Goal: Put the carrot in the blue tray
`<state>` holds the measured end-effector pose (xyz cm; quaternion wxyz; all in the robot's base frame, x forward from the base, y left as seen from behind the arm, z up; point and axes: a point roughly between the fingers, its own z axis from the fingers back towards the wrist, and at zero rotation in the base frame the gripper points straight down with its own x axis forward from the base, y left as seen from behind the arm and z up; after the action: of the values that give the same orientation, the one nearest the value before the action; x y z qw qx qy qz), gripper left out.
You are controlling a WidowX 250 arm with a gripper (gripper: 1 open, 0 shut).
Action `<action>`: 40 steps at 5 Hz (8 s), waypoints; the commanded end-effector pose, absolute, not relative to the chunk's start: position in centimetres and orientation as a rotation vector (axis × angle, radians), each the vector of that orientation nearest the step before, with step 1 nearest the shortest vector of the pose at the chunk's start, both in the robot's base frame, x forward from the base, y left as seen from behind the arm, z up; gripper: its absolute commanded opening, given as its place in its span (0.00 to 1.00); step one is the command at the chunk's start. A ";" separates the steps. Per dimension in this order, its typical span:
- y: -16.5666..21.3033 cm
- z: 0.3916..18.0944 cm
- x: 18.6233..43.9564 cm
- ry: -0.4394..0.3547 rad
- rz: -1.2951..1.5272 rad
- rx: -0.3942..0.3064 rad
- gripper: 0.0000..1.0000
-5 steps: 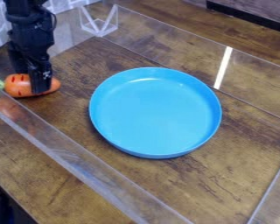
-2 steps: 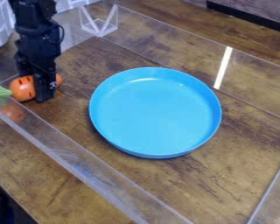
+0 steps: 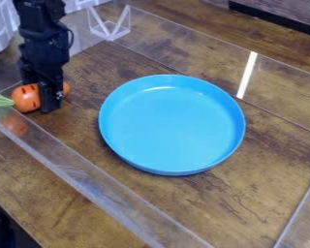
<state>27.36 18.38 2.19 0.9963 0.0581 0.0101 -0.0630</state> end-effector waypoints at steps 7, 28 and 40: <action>17.5 8.5 30.7 -0.034 -0.180 0.231 0.00; -2.2 10.0 32.9 -0.265 -0.374 0.125 0.00; 0.8 8.7 36.2 -0.341 -0.303 0.127 1.00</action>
<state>35.43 0.11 6.61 0.9755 0.0569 -0.1378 -0.1615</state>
